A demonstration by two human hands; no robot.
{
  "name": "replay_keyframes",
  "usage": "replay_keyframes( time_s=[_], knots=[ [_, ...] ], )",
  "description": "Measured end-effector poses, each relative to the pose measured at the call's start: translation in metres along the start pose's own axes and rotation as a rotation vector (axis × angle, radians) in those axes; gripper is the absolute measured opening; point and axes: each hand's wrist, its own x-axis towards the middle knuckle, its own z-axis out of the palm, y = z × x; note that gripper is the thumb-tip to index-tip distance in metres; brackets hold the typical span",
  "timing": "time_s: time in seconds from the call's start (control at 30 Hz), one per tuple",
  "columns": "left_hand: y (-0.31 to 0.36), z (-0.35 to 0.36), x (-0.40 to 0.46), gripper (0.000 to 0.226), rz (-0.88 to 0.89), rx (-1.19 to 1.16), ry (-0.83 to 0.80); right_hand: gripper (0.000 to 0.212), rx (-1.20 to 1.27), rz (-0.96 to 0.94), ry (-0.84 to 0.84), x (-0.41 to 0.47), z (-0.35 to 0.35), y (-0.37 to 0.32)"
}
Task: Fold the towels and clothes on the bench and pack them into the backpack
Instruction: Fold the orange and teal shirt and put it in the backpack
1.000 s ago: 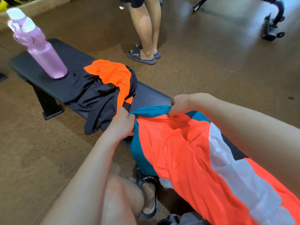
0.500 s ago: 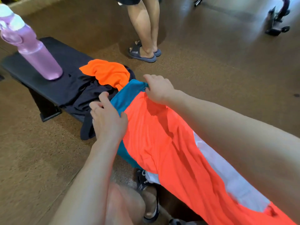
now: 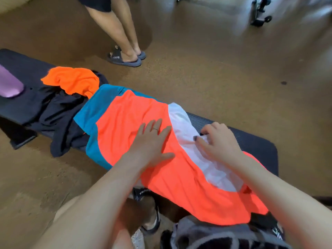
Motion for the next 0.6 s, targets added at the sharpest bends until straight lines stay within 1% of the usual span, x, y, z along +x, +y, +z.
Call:
replay_keyframes(
  time_s=[0.03, 0.07, 0.13, 0.17, 0.23, 0.27, 0.3, 0.37, 0.43, 0.5, 0.57, 0.6],
  knots=[
    [0.009, 0.002, 0.0, 0.099, 0.015, 0.028, 0.006, 0.05, -0.028, -0.042, -0.012, -0.005, -0.002, 0.0],
    [0.017, 0.004, 0.0, 0.1, 0.022, 0.047, 0.007, 0.046, -0.048, -0.09, -0.023, -0.009, -0.004, 0.0],
    [0.03, 0.007, 0.001, 0.104, 0.017, 0.049, -0.015, 0.029, -0.031, -0.131, -0.026, -0.014, -0.012, 0.002],
    [0.034, 0.008, 0.002, 0.106, 0.005, 0.034, -0.031, 0.023, 0.034, -0.097, -0.03, -0.014, -0.016, 0.007],
    [0.04, 0.008, 0.004, 0.109, -0.043, -0.026, -0.048, 0.028, 0.189, 0.029, 0.014, -0.005, -0.024, 0.023],
    [0.042, 0.007, 0.006, 0.109, -0.074, -0.066, -0.043, 0.028, 0.22, 0.09, 0.05, 0.004, -0.027, 0.034],
    [0.043, 0.005, 0.009, 0.109, -0.102, -0.102, -0.027, 0.023, 0.207, 0.142, 0.077, 0.012, -0.031, 0.046],
    [0.046, 0.002, 0.012, 0.108, -0.141, -0.117, 0.001, 0.014, 0.104, 0.246, 0.078, 0.022, -0.04, 0.068],
    [0.05, 0.002, 0.014, 0.106, -0.145, -0.065, -0.01, 0.018, 0.049, 0.328, 0.077, 0.017, -0.045, 0.082],
    [0.058, 0.006, 0.013, 0.105, -0.116, -0.011, -0.034, 0.018, 0.13, 0.337, 0.114, -0.003, -0.05, 0.081],
    [0.068, 0.012, 0.012, 0.102, -0.075, 0.012, -0.046, 0.012, 0.234, 0.291, 0.142, -0.039, -0.052, 0.073],
    [0.072, 0.014, 0.011, 0.101, -0.058, 0.024, -0.046, 0.013, 0.265, 0.276, 0.132, -0.061, -0.052, 0.066]
  ],
)
